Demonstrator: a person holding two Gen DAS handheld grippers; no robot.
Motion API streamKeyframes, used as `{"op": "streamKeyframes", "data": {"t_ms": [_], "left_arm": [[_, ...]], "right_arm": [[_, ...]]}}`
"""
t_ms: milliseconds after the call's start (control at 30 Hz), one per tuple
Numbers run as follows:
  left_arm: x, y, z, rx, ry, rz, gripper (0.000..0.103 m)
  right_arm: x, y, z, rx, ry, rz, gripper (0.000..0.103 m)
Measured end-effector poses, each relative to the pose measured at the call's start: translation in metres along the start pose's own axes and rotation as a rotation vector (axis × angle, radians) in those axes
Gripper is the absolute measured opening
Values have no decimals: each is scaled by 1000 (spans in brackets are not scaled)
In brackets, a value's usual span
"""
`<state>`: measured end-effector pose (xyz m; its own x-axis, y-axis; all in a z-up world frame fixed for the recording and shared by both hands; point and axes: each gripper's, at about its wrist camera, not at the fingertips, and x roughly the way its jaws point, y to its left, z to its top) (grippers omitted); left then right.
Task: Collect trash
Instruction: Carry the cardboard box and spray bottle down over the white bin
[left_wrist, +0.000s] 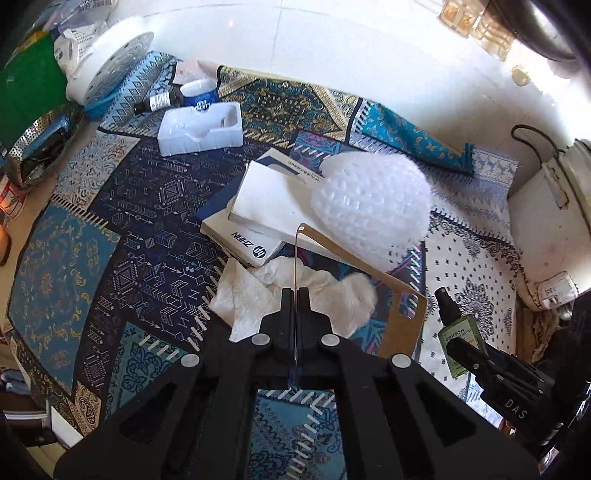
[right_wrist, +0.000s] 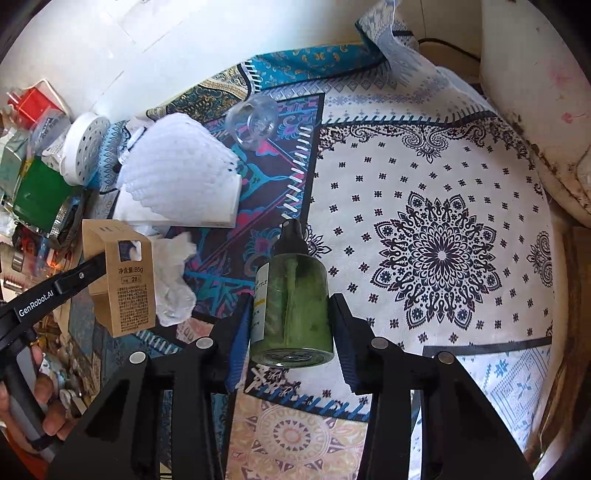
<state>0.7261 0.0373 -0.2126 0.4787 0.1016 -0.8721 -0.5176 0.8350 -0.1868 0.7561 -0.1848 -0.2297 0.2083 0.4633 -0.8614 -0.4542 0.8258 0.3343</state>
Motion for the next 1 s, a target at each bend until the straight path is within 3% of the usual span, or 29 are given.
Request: {"op": "streamKeyframes", "data": {"t_ms": [367, 833, 1000], "left_arm": [[-72, 48, -34, 69, -97, -67, 0], [-146, 195, -145, 171, -118, -94, 0], [-156, 231, -177, 219, -88, -108, 0]], "right_arm": [[-38, 62, -48, 20, -127, -32, 39], [-39, 200, -189, 36, -197, -33, 39], [-31, 227, -233, 75, -191, -37, 39]]}}
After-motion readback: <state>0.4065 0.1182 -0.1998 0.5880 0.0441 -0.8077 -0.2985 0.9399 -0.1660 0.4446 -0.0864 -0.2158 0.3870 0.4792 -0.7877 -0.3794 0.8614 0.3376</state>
